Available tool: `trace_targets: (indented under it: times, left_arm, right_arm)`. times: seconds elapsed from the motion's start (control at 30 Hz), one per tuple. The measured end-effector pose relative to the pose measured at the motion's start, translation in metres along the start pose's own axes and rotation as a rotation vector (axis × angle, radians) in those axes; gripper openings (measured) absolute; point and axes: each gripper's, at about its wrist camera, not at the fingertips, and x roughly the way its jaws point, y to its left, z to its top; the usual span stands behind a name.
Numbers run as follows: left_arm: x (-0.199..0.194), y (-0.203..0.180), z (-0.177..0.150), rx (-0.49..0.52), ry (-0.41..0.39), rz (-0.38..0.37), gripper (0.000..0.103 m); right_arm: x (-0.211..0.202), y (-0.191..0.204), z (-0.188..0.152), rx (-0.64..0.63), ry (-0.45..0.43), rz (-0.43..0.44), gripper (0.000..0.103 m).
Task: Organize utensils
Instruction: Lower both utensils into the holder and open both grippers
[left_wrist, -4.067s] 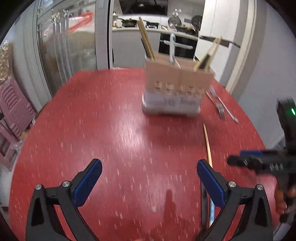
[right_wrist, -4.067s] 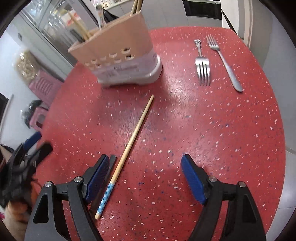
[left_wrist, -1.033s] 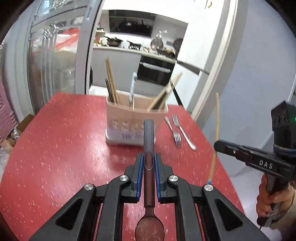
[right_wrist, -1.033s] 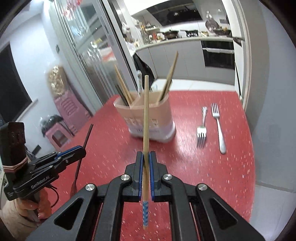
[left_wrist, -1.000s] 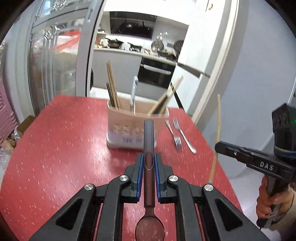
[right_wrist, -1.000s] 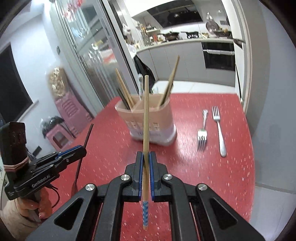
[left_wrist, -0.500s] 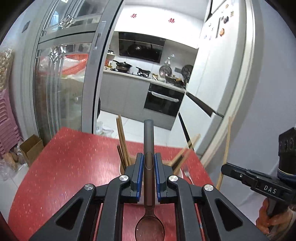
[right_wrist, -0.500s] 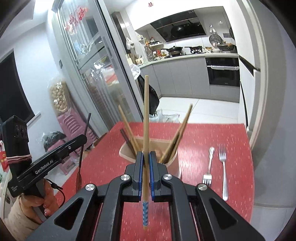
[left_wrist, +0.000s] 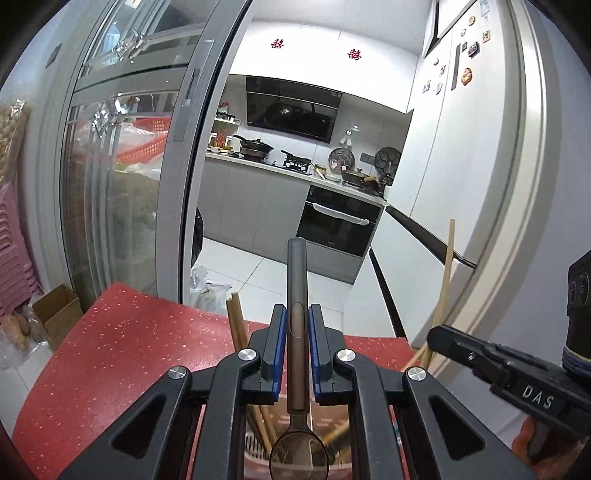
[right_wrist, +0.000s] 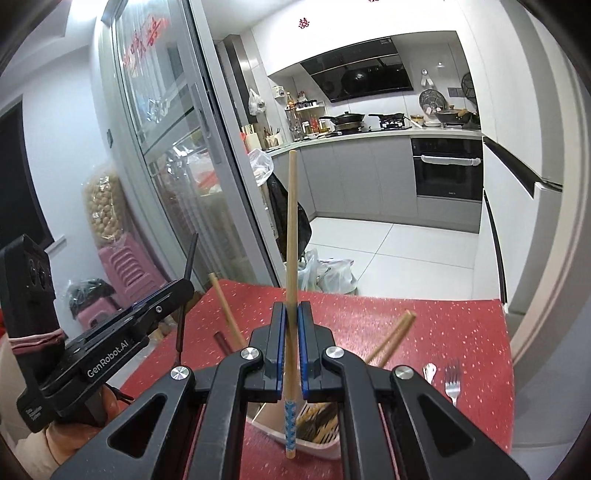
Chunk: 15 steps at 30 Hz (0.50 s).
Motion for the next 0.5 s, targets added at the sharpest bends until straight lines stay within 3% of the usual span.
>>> trace_targets:
  times: [0.23,0.5]
  left_arm:
    - [0.034,0.016,-0.006,-0.043,-0.026,0.008,0.034]
    - [0.043,0.015,-0.007,-0.028,-0.073,0.018,0.034]
  right_arm:
    - [0.034,-0.014,0.002,0.026,-0.013,-0.019,0.007]
    - [0.043,-0.020,0.007,0.044,-0.048,-0.011,0.007]
